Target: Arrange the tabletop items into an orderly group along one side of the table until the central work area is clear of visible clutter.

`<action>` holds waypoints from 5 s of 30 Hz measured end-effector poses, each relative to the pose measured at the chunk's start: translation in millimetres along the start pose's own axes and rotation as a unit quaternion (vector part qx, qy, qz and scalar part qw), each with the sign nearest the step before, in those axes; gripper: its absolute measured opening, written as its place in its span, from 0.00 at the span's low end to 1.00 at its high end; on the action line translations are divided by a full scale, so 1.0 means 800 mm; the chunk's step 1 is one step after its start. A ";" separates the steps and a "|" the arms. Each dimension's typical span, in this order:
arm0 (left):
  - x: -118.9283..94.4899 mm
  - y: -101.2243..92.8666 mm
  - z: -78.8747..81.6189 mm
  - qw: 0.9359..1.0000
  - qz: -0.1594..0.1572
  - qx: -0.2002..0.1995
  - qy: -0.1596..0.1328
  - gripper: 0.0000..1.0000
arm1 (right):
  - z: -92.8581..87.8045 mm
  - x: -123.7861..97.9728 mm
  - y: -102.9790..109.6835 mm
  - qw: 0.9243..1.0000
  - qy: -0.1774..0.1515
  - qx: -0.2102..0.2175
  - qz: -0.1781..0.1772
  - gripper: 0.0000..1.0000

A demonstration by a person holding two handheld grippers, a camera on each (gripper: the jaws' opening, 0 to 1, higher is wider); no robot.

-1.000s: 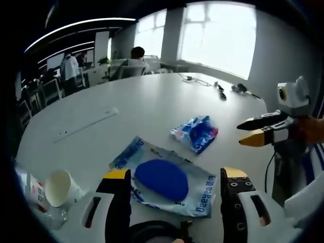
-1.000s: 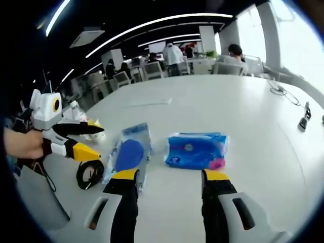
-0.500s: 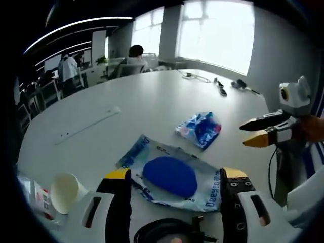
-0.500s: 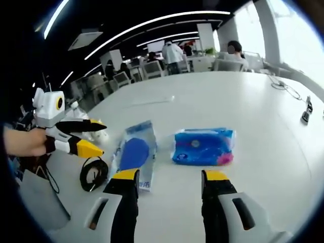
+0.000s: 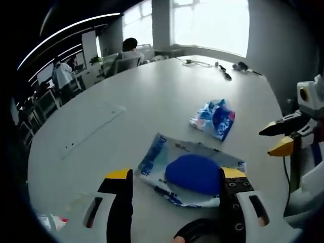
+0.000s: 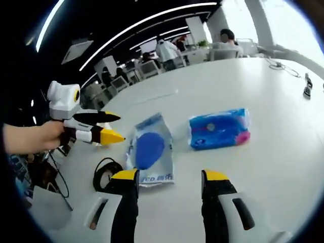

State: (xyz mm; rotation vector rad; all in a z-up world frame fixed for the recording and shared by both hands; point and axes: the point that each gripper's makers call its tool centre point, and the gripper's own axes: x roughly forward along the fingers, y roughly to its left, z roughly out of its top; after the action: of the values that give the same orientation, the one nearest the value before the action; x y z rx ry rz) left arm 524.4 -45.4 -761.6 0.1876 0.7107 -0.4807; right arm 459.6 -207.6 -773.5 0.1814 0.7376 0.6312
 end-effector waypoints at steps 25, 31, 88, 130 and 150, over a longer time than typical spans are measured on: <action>0.043 0.033 0.005 0.999 -0.012 0.018 0.049 0.64 | -0.045 0.005 0.030 0.990 0.015 0.139 0.016 0.46; 0.054 0.035 0.001 0.998 -0.016 0.006 0.067 0.63 | -0.046 0.010 0.040 0.987 0.014 0.160 0.020 0.45; 0.098 0.055 -0.032 0.990 -0.032 -0.043 0.128 0.18 | -0.049 0.068 0.045 0.961 0.013 0.277 0.006 0.21; -0.012 0.034 -0.031 0.989 0.002 -0.098 0.109 0.00 | 0.059 0.035 -0.004 0.989 -0.055 0.139 0.010 0.00; -0.035 0.042 -0.039 0.984 0.053 -0.146 0.087 0.00 | 0.083 0.054 0.005 0.996 -0.037 0.077 0.030 0.00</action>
State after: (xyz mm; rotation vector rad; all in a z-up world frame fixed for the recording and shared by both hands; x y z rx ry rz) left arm 504.2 4.3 -766.0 -0.0083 0.9290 -0.2566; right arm 527.4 -174.8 -747.8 0.3680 0.7107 0.6213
